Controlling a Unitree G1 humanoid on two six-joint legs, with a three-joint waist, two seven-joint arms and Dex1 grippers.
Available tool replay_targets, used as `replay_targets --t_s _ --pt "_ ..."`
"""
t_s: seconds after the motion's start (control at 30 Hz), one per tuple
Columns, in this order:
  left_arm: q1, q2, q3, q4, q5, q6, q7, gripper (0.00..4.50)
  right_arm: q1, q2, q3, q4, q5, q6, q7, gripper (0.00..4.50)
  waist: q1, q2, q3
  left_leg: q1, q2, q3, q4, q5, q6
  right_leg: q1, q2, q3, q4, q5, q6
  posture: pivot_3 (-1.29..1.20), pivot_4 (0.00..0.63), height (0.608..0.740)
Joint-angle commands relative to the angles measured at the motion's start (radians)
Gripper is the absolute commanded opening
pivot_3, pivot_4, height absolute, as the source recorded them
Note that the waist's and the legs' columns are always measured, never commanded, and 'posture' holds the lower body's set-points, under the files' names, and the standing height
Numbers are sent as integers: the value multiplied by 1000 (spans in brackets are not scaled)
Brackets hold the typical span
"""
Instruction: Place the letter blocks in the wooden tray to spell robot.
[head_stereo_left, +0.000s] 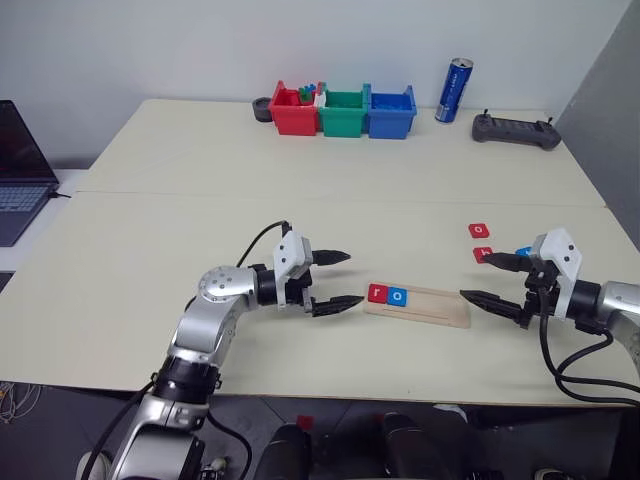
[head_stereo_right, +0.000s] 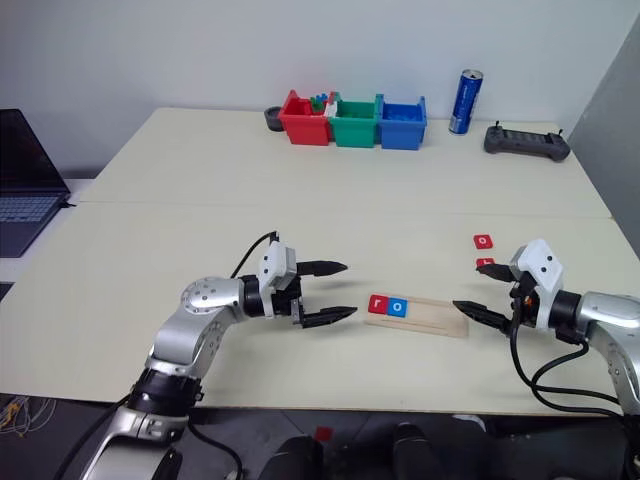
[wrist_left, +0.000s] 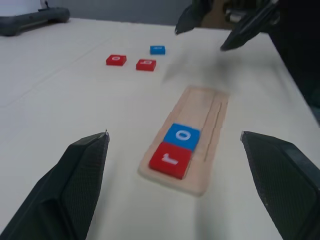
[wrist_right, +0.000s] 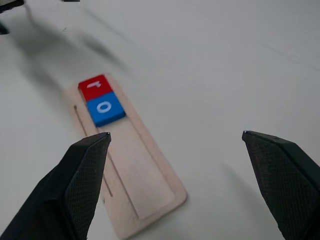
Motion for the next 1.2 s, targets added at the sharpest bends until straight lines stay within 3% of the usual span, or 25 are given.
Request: replay_targets --t_s 0.03,0.33,0.9,1.2 --pt "65 -18 12 -131 -18 40 110 4459 30 26 -41 -76 -9 20 -92 4500 3 0 0 0 0 0 0 0 0 0 0 0 0 0 0 0 150 740" --pt "208 -29 -18 -207 36 -15 256 4459 56 103 -58 -116 -58 41 -285 4500 7 0 0 1 0 3 0 0 0 0 0 2 0 0 0 0 150 740" --pt "202 -33 -38 -249 -51 46 273 4459 21 178 -52 -96 -132 47 -463 4500 9 0 0 2 0 5 -1 0 0 0 1 3 0 0 0 0 150 740" --pt "174 -17 -42 -241 -96 95 257 4459 -63 279 -39 -42 -153 129 -595 4500 7 1 0 2 0 5 -1 0 0 0 1 3 0 0 0 0 150 740"
